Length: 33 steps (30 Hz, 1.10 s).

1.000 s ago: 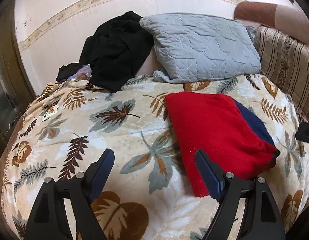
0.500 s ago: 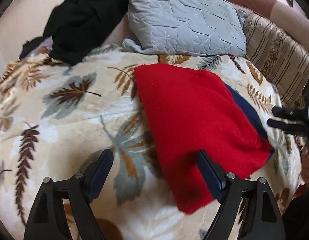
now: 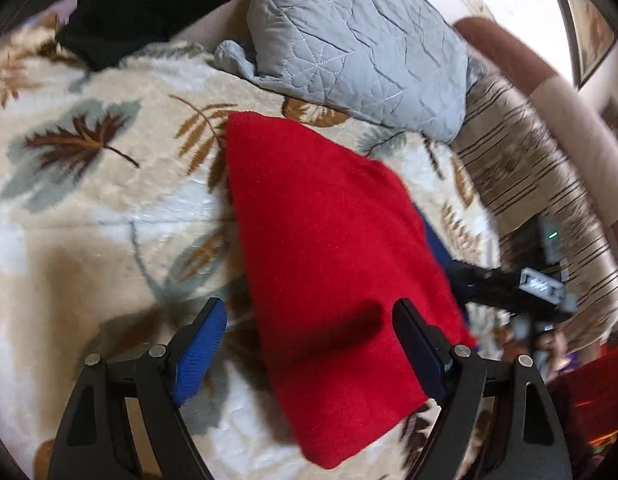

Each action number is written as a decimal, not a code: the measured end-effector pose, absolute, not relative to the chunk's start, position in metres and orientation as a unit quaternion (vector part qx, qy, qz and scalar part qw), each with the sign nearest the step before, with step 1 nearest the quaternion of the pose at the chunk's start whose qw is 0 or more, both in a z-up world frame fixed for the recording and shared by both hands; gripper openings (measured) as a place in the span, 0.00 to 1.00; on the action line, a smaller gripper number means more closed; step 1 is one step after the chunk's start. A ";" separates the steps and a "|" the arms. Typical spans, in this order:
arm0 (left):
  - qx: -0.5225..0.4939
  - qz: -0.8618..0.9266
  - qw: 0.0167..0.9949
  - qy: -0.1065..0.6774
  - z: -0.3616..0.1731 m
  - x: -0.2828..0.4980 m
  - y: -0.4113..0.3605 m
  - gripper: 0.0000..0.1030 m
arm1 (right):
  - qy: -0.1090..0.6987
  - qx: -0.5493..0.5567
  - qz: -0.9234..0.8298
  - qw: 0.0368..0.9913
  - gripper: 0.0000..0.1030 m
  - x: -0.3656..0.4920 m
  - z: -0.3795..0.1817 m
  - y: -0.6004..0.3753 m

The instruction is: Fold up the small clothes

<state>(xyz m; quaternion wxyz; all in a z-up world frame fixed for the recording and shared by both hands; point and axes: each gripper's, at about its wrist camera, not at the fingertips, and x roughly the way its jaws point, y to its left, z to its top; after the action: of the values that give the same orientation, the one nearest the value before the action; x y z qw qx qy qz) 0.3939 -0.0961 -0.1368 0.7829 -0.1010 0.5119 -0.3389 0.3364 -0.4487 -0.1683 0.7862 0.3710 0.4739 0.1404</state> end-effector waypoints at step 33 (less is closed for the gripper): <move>-0.081 -0.348 0.816 0.455 -0.112 0.376 -0.106 0.37 | 0.417 0.258 0.179 0.853 0.29 0.338 -0.123 -0.380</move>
<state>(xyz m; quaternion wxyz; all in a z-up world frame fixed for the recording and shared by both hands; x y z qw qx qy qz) 0.3757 -0.1061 -0.1123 0.8161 -0.0812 0.4545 -0.3477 0.3384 -0.3804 -0.1230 0.8528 0.2581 0.4173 0.1788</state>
